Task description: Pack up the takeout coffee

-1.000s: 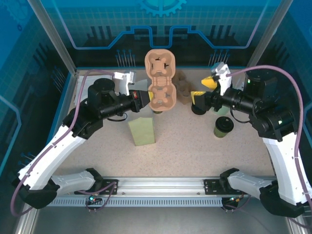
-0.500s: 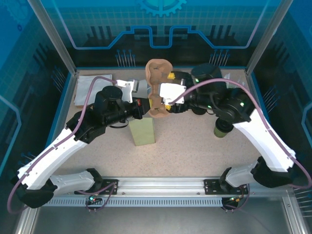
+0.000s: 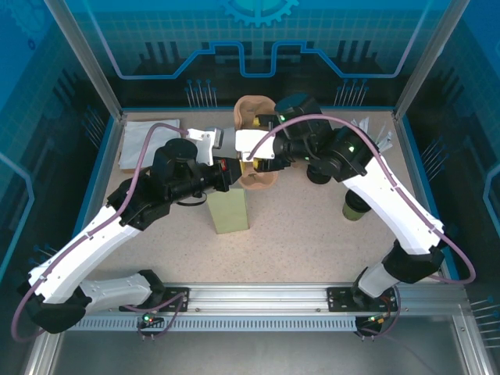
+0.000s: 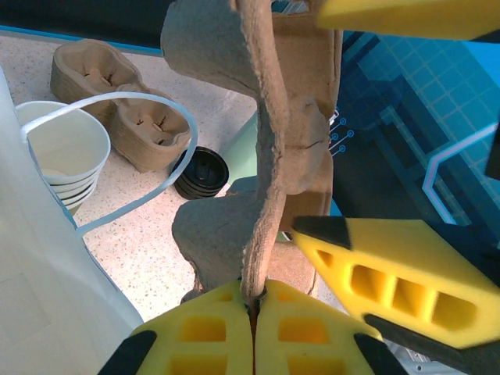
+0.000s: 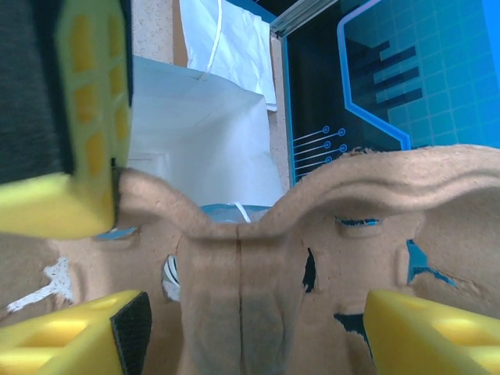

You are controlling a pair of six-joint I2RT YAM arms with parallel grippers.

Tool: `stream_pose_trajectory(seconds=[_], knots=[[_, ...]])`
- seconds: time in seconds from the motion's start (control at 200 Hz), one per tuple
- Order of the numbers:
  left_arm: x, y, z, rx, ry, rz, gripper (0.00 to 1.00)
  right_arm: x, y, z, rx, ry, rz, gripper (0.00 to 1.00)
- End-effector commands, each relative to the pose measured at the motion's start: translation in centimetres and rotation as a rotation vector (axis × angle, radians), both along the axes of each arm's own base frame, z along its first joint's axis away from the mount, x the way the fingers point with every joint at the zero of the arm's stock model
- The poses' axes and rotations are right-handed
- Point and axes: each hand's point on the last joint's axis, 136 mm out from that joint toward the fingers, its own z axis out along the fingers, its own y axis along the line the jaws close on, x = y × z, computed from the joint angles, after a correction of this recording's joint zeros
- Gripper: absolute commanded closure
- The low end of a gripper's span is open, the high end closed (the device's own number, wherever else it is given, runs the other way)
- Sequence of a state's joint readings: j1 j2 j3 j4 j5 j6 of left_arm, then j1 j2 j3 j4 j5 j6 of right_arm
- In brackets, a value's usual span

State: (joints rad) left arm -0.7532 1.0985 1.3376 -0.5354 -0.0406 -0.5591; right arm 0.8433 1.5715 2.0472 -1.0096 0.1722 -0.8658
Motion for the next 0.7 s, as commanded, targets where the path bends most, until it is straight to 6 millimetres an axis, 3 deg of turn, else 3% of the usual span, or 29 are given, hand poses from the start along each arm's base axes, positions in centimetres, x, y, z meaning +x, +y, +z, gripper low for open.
stream_pose_trajectory(seconds=[0.0,0.405,0.51,0.695], knots=[[-0.1,-0.4,0.4,-0.024,-0.01,-0.007,0.94,0.4,-0.2,-0.7,-0.005,0.054,-0.014,0.3],[-0.1,-0.3,0.6,-0.012,-0.021,-0.012,0.93,1.3,-0.3,-1.6,-0.019,0.094,-0.037,0.55],[-0.2,-0.1,0.8,-0.008,-0.027,-0.008,0.85,1.4,-0.4,-1.5,-0.019,0.09,-0.042,0.59],[-1.2,1.4,1.8,0.019,-0.052,0.002,0.5,1.5,-0.5,-1.3,-0.015,0.089,-0.049,0.6]])
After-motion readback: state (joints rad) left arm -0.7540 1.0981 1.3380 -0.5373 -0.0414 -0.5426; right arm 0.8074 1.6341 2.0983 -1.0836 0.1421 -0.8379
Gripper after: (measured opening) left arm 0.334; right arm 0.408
